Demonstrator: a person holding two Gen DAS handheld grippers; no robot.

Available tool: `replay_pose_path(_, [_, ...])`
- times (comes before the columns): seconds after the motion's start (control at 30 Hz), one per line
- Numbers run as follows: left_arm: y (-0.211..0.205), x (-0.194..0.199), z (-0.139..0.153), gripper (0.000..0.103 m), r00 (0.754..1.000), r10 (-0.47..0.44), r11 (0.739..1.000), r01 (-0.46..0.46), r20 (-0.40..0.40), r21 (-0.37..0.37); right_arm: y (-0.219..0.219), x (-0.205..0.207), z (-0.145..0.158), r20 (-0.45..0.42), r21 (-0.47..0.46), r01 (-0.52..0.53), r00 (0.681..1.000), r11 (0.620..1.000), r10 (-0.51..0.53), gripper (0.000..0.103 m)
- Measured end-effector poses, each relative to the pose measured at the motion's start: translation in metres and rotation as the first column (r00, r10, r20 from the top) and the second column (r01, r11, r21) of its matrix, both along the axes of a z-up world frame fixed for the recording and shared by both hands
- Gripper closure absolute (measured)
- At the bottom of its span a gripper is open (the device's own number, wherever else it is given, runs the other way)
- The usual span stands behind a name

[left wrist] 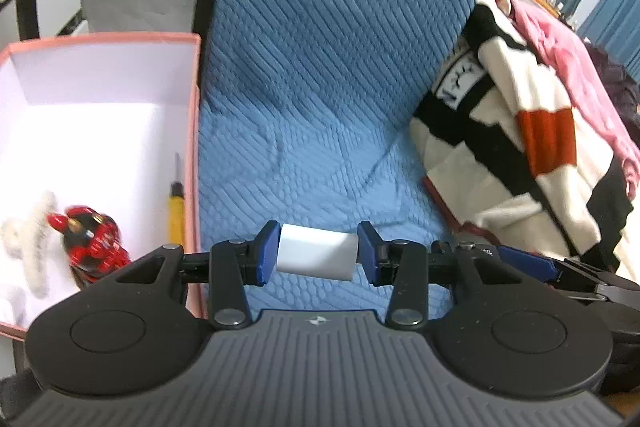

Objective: Organize rigid objects
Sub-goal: 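Lift both objects and carry them over the pink box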

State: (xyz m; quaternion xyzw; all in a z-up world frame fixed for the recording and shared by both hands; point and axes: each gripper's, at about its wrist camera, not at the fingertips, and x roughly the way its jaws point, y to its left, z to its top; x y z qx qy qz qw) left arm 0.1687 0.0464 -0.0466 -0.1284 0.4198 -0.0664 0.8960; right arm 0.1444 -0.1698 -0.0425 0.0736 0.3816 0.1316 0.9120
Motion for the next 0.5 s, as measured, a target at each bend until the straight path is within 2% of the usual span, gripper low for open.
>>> replay_pose_path(0.27, [0.044,-0.004,0.043,0.055,0.997,0.053,0.999,-0.053,0.057,-0.003,0.035,0.006,0.042,0.073,0.018,-0.067,0.995,0.998,0.066,0.018])
replay_pose_path(0.5, [0.092,-0.009,0.071,0.055,0.989,0.11,0.994,-0.108,0.095,-0.024,0.067,0.011,0.067,0.112,0.02,-0.133,0.985,0.991,0.13,0.018])
